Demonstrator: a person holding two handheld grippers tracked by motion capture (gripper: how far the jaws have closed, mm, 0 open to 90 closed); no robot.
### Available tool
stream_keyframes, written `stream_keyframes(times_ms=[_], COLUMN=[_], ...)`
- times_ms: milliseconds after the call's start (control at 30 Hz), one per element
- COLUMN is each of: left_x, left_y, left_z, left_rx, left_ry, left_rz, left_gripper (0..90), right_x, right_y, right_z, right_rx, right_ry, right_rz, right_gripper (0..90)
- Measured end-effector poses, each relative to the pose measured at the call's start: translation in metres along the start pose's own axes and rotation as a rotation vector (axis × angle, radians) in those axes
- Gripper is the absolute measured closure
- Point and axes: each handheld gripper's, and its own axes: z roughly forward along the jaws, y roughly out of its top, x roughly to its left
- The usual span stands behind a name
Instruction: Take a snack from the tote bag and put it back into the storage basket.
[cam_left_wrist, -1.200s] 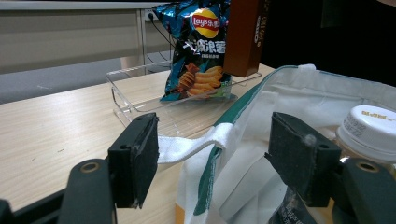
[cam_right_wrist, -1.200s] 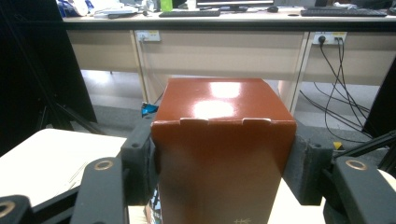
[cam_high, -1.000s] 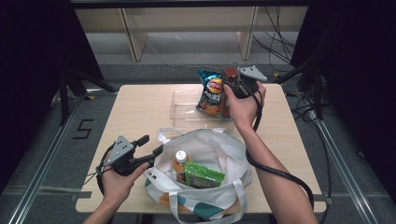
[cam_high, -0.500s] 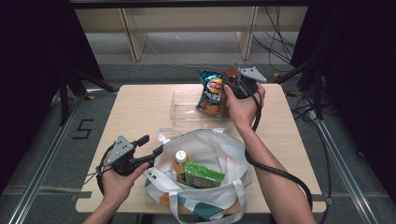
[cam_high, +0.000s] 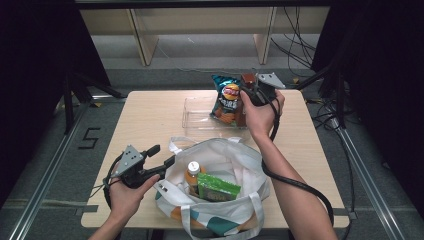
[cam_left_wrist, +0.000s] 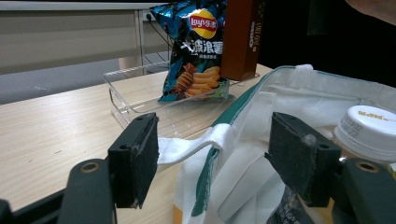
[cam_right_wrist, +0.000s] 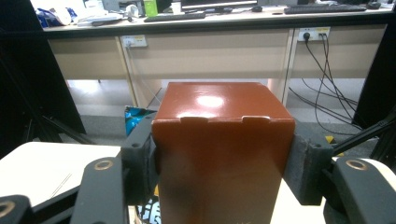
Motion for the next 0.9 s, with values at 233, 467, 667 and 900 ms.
stream_keyframes(times_ms=[233, 467, 667, 900], left_x=[0.0, 0.0, 0.0, 0.0], left_y=[0.0, 0.0, 0.0, 0.0], left_z=[0.0, 0.0, 0.0, 0.0], left_rx=[0.0, -0.001, 0.0, 0.001], left_ry=[0.0, -0.001, -0.001, -0.002], left_rz=[-0.002, 0.001, -0.002, 0.001], left_gripper=[32.9, 32.9, 32.9, 32.9], right_x=[0.002, 0.002, 0.002, -0.001], right_y=[-0.004, -0.007, -0.009, -0.009], right_z=[0.003, 0.006, 0.008, 0.01], right_rx=[0.016, 0.025, 0.055, 0.065], right_ry=[-0.009, -0.014, -0.023, -0.018], right_rz=[-0.004, -0.015, -0.01, -0.009], right_gripper=[39.3, 39.1, 39.1, 39.0])
